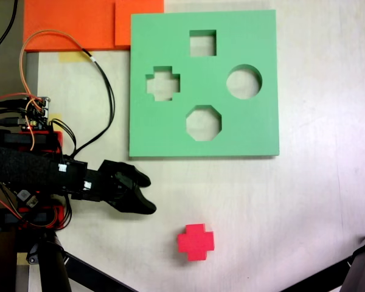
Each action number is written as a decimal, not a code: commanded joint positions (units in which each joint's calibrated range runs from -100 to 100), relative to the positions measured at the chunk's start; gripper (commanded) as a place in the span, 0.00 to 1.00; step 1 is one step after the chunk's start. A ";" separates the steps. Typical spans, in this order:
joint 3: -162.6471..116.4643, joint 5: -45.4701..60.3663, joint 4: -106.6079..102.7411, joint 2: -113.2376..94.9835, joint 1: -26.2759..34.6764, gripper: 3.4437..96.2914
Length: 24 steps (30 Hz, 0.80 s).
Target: Put the cross columnar block into the corresponding hole
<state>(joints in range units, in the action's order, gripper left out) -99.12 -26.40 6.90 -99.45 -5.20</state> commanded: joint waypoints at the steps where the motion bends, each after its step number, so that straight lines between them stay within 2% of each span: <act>1: 6.89 -5.27 -22.65 -0.55 -3.76 0.44; 4: 26.44 -9.28 -50.38 -0.55 -4.84 0.44; 7: 39.00 -9.82 -66.17 -0.55 -4.98 0.44; 12: 56.45 -10.60 -77.92 -0.55 -4.98 0.44; 17: 81.77 -10.79 -93.23 22.36 -5.03 0.44; 22: 97.32 -10.74 -97.27 38.56 -6.20 0.44; 24: 103.11 -10.26 -97.66 45.54 -6.45 0.53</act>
<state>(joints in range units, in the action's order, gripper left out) -1.32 -37.24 -89.13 -57.32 -11.36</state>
